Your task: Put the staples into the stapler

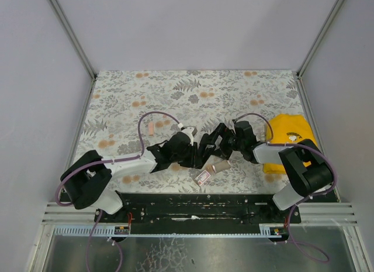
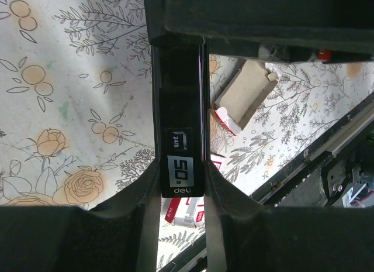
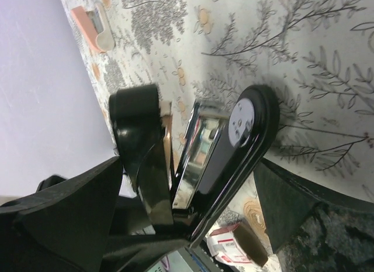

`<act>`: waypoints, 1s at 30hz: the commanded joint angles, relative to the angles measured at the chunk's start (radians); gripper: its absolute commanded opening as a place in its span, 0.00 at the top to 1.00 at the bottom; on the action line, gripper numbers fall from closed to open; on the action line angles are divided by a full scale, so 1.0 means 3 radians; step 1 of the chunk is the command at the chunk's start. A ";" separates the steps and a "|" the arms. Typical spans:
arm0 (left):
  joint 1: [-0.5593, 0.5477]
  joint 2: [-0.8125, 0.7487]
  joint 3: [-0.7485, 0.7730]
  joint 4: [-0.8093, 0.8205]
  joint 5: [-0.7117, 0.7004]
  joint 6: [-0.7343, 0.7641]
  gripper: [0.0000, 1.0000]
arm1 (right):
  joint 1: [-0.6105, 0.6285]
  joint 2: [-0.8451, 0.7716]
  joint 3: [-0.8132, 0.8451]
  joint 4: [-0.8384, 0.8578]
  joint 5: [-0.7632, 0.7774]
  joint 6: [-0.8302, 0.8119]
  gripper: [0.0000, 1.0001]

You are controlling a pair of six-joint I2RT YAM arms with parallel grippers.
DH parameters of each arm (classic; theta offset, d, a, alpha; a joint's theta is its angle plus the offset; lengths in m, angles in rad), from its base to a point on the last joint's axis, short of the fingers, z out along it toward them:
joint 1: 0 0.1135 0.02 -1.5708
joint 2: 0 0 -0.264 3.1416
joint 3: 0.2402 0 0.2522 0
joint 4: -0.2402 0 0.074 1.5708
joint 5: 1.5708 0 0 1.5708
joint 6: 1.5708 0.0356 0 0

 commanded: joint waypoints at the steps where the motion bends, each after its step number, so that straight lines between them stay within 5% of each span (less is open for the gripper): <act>1: -0.0071 -0.0056 -0.0031 0.0247 0.0120 -0.0041 1.00 | 0.0024 0.0164 0.0167 0.0232 0.0129 0.0101 0.01; 7: -0.0197 -0.0043 -0.0046 0.0274 0.0167 0.0018 1.00 | 0.0025 0.0456 0.0283 0.0312 0.0167 0.0211 0.00; 9: -0.0223 -0.0042 -0.0038 0.0258 0.0154 0.0024 1.00 | 0.0026 0.0523 0.0302 0.0382 0.0133 0.0262 0.08; 12: -0.0233 -0.0040 -0.0019 0.0203 0.0086 0.0010 1.00 | 0.0025 0.0542 0.0285 0.0479 0.0092 0.0313 0.48; 14: -0.0234 -0.0038 -0.0004 0.0163 0.0035 0.0008 1.00 | 0.0023 0.0519 0.0263 0.0508 0.0087 0.0319 0.86; 15: -0.0236 -0.0039 0.0006 0.0143 0.0016 0.0008 1.00 | 0.0027 0.0507 0.0258 0.0483 0.0095 0.0323 0.98; 16: -0.0237 -0.0042 0.0016 0.0128 -0.0001 0.0008 1.00 | 0.0023 0.0490 0.0246 0.0471 0.0105 0.0321 1.00; 26: -0.0232 -0.0108 0.0014 0.0057 -0.0106 -0.0002 1.00 | 0.0024 0.0220 0.0033 0.0626 0.0367 0.0406 1.00; 27: -0.0239 -0.0112 0.0013 0.0052 -0.0106 -0.0001 1.00 | 0.0027 0.0220 0.0053 0.0604 0.0331 0.0420 0.94; 30: -0.0236 -0.0118 0.0022 0.0045 -0.0111 -0.0002 1.00 | 0.0023 0.0277 0.0144 0.0566 0.0200 0.0442 0.28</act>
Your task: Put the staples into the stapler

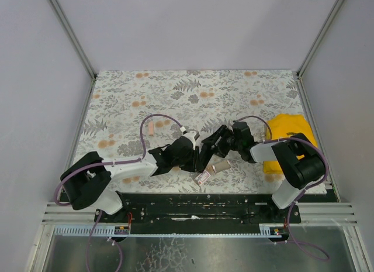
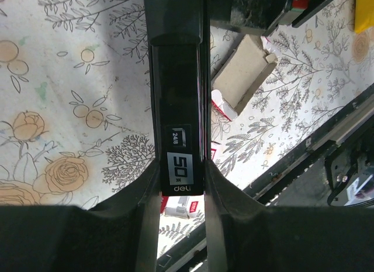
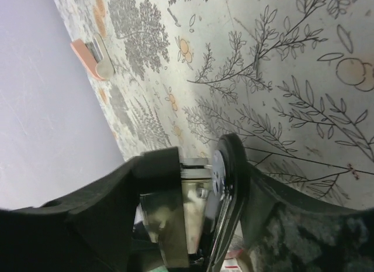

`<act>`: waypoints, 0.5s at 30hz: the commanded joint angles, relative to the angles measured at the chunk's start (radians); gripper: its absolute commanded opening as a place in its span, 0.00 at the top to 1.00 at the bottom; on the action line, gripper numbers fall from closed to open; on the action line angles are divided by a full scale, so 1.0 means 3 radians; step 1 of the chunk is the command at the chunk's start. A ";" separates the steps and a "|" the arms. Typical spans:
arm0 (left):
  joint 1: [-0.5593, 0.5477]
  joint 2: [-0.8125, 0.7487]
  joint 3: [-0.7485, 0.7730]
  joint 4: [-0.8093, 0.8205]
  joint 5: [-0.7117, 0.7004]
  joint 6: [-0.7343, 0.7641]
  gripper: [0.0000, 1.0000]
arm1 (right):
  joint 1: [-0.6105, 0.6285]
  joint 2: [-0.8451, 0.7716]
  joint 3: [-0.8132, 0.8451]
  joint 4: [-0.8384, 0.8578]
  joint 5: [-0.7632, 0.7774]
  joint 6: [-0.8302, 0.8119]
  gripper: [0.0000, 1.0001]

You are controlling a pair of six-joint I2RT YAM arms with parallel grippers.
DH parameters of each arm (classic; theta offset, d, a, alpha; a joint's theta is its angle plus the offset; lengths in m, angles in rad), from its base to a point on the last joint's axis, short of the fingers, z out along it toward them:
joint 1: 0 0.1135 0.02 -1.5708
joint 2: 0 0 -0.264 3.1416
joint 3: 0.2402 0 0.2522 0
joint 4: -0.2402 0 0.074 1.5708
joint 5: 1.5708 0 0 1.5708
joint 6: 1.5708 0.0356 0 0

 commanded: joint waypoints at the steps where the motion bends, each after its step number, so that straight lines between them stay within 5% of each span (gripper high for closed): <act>1: -0.0025 -0.0093 0.0074 0.0072 -0.0016 0.0045 1.00 | 0.0010 -0.0085 0.0141 0.0198 -0.0022 0.0075 0.15; 3: -0.0026 -0.0092 0.0078 0.0070 -0.0016 0.0045 1.00 | 0.0011 -0.0062 0.0153 0.0203 -0.0054 0.0081 0.00; 11: -0.0023 -0.0088 0.0079 0.0039 -0.0062 0.0045 1.00 | 0.0010 -0.0043 0.0086 0.0300 -0.0104 0.0137 0.03; 13: -0.0023 -0.0093 0.0083 0.0026 -0.0073 0.0045 1.00 | 0.0012 -0.0047 0.0073 0.0325 -0.0105 0.0144 0.26; 15: -0.0024 -0.0101 0.0083 0.0014 -0.0093 0.0045 1.00 | 0.0010 -0.0045 0.0063 0.0347 -0.0098 0.0149 0.68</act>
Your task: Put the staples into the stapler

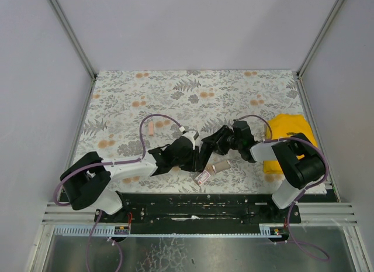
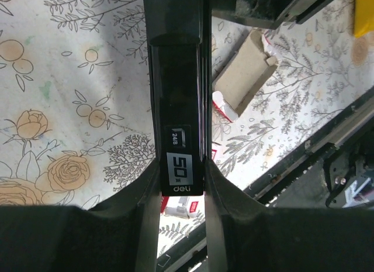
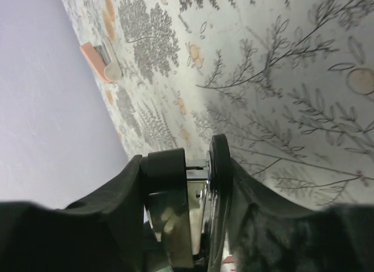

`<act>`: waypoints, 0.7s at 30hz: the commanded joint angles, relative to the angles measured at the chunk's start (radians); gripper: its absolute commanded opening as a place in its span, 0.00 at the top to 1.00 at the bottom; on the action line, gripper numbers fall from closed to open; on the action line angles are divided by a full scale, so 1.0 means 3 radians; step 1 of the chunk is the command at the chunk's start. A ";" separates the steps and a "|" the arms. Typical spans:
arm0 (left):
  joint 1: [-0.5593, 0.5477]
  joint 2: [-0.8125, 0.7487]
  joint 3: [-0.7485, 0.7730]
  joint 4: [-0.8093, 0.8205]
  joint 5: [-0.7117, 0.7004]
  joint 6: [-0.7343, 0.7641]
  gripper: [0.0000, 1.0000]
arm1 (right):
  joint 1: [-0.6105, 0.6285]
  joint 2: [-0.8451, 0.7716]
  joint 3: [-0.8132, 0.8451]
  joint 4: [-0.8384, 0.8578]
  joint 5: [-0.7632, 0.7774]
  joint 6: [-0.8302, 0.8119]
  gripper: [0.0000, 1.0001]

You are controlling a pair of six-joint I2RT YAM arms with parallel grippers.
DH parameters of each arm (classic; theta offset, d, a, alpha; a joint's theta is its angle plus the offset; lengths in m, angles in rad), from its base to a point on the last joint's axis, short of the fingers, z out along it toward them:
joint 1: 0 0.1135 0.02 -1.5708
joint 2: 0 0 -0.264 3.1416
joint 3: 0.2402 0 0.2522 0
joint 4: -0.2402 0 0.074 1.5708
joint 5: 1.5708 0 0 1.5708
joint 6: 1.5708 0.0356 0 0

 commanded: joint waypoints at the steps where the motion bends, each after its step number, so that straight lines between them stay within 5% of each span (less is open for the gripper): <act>1: -0.0024 -0.0100 0.0078 0.0032 -0.0053 0.0037 1.00 | 0.0011 -0.0044 0.0021 0.0307 -0.0052 0.0068 0.94; 8: -0.0025 -0.0145 0.0072 0.0006 -0.0106 0.0043 1.00 | 0.0011 -0.0136 -0.0029 0.0326 0.0050 0.0036 1.00; 9: -0.0020 -0.0159 0.0072 -0.0003 -0.0149 0.0045 1.00 | 0.0013 -0.0164 0.0013 0.0254 0.0045 -0.0018 0.88; 12: 0.0005 -0.0192 0.0126 -0.0119 -0.0410 0.0107 1.00 | 0.0013 -0.0284 0.0127 -0.0024 0.0096 -0.0220 0.17; 13: 0.0032 -0.0204 0.0145 -0.0168 -0.0524 0.0144 1.00 | 0.0015 -0.0355 0.0169 -0.0184 0.0153 -0.0330 0.08; 15: 0.0146 -0.0234 0.0168 -0.0205 -0.0704 0.0221 1.00 | 0.0011 -0.0531 0.0257 -0.0518 0.0305 -0.0573 0.01; 21: 0.0648 -0.0235 0.0102 0.0021 -0.1101 0.0630 1.00 | -0.0001 -0.1094 0.0508 -0.1551 0.0886 -0.1378 0.01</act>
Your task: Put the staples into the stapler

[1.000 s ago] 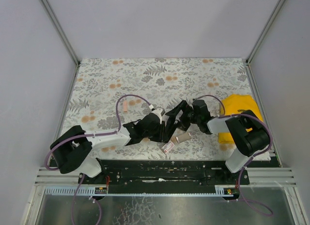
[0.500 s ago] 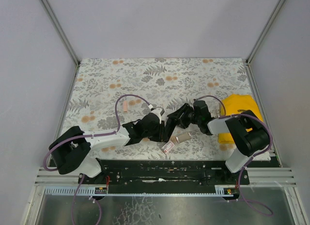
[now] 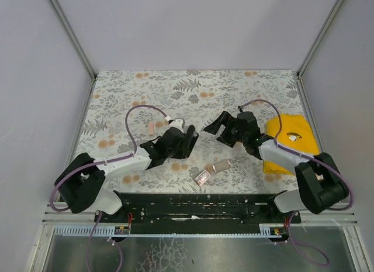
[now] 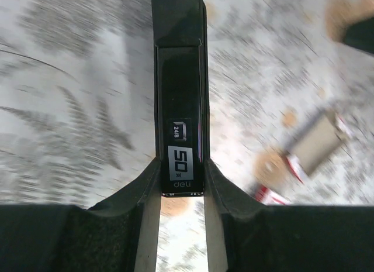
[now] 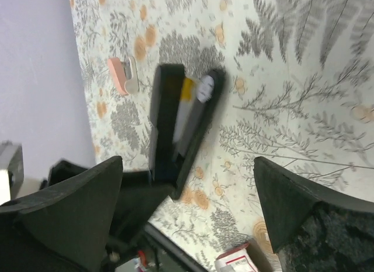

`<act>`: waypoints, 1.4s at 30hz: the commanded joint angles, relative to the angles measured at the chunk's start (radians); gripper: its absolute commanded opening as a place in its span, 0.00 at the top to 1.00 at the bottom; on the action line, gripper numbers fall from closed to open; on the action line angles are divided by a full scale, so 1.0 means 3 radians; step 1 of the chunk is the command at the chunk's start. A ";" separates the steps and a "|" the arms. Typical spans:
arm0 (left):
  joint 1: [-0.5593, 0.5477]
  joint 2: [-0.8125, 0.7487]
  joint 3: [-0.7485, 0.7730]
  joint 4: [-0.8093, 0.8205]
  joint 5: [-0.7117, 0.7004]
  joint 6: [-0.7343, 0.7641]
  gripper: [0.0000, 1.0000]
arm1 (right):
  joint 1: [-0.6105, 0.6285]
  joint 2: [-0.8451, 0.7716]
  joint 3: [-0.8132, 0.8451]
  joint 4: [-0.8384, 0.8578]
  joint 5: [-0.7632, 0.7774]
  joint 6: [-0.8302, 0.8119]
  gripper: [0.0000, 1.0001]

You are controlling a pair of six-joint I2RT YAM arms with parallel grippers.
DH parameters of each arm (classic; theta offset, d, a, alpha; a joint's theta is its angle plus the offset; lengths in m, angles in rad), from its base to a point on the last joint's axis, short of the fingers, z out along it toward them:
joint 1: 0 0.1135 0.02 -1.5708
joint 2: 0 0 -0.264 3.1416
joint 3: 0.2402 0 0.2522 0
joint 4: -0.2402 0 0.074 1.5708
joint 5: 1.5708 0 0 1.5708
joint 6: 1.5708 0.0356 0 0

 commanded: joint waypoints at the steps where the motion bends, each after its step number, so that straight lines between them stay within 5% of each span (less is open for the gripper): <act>1: 0.0401 -0.0033 0.0051 0.0287 -0.0563 0.0436 1.00 | -0.0008 -0.0472 0.0258 -0.0807 0.0560 -0.0772 0.01; 10: 0.1072 0.0518 0.0309 0.0502 -0.0648 0.0826 0.99 | -0.0088 -0.1092 0.0270 -0.1478 0.0976 -0.1479 0.01; 12: 0.1159 0.0601 0.0366 0.0483 -0.0573 0.0855 0.82 | -0.0139 -0.1142 0.0249 -0.1554 0.0979 -0.1584 0.01; 13: 0.1200 0.0630 0.0373 0.0484 -0.0519 0.0866 0.59 | -0.0173 -0.1162 0.0244 -0.1582 0.0972 -0.1649 0.01; 15: 0.1251 0.0596 0.0349 0.0525 -0.0397 0.0904 0.31 | -0.0281 -0.1186 0.0245 -0.1645 0.0929 -0.1807 0.01; 17: 0.1264 0.0490 0.0273 0.0640 -0.0207 0.1012 0.22 | -0.0384 -0.1205 0.0269 -0.1732 0.0931 -0.1994 0.01; 22: 0.1516 0.0011 -0.0040 0.0983 0.0257 0.0935 0.17 | -0.0660 -0.1368 0.0245 -0.1761 0.1089 -0.2426 0.01; 26: 0.2253 -0.0438 -0.0379 0.1170 0.0314 0.0619 0.16 | -0.0727 -0.1758 0.0037 -0.1429 0.1492 -0.2633 0.01; 29: 0.2580 -0.0902 -0.0775 0.1374 -0.0150 0.0477 0.07 | -0.0733 -0.2076 -0.0238 -0.1048 0.1800 -0.2790 0.01; 34: 0.2614 -0.1478 -0.1451 0.1888 -0.1146 0.0632 0.00 | -0.0736 -0.2436 -0.0759 -0.0439 0.2087 -0.3047 0.01; 42: 0.2614 -0.0994 -0.1607 0.2366 -0.1254 0.0949 0.00 | -0.0735 -0.2444 -0.1214 0.0029 0.2400 -0.3213 0.01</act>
